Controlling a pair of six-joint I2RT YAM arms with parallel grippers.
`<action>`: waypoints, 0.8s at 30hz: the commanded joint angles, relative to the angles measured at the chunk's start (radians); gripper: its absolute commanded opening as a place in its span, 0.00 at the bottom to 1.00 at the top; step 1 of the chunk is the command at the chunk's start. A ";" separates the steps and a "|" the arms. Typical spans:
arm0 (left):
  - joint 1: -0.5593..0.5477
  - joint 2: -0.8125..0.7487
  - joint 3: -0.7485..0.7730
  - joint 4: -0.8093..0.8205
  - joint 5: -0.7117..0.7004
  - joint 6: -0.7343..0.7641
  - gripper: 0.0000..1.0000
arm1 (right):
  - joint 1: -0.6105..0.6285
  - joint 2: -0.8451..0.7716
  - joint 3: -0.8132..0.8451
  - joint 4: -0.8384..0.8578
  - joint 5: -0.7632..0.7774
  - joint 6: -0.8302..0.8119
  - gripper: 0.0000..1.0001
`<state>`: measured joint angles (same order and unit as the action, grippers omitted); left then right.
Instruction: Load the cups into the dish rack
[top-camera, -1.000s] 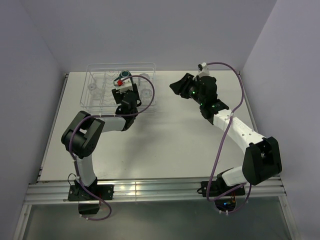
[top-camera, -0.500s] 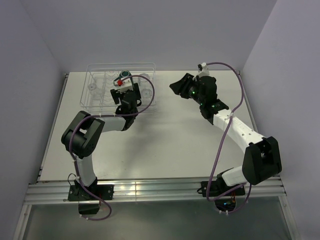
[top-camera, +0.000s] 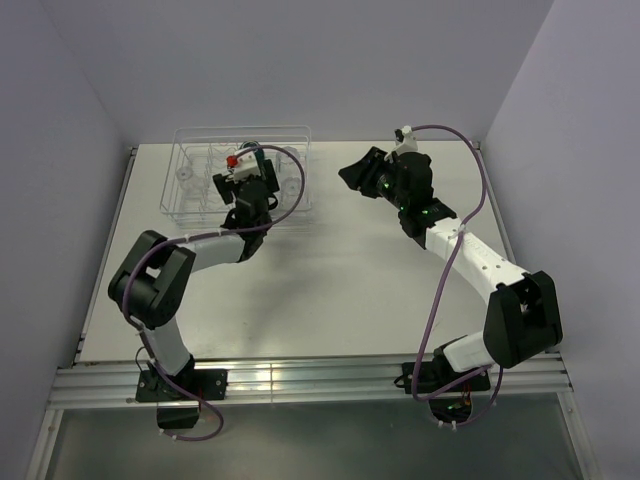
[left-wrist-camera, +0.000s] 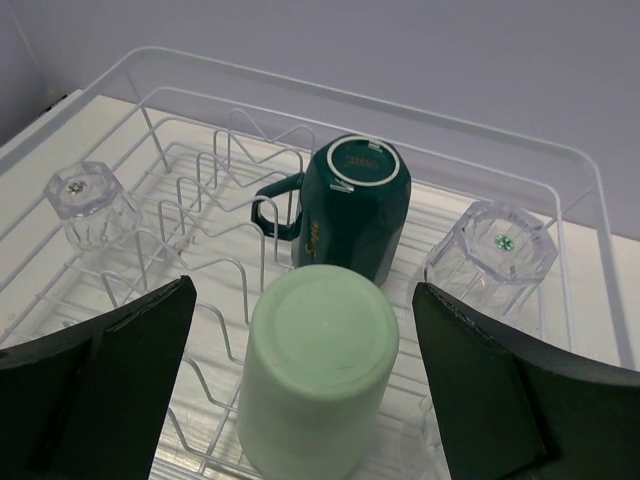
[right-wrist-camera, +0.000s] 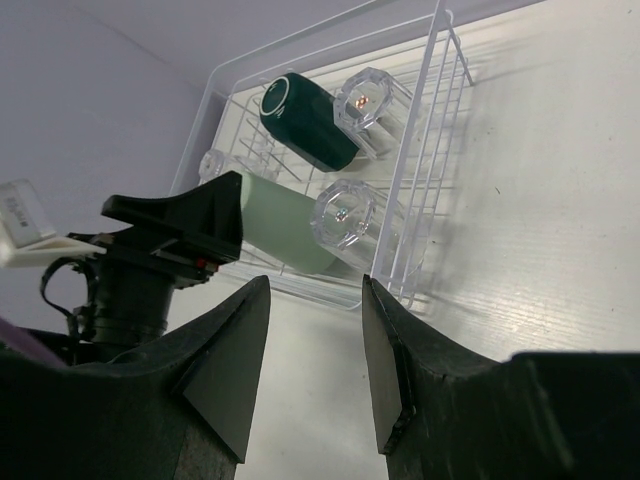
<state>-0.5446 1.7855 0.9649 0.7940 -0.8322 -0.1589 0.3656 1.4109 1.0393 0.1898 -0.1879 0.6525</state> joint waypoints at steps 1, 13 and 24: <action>-0.006 -0.066 0.011 -0.012 0.013 0.002 0.98 | -0.004 0.010 0.007 0.050 0.008 -0.016 0.50; -0.003 -0.253 0.087 -0.203 -0.039 -0.045 0.99 | -0.004 -0.004 0.007 0.050 0.008 -0.014 0.50; 0.005 -0.324 0.656 -1.144 0.209 -0.370 0.99 | -0.004 -0.042 0.005 0.037 0.022 -0.025 0.50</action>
<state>-0.5419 1.5185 1.4849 0.0250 -0.7643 -0.3973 0.3656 1.4101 1.0393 0.1898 -0.1841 0.6521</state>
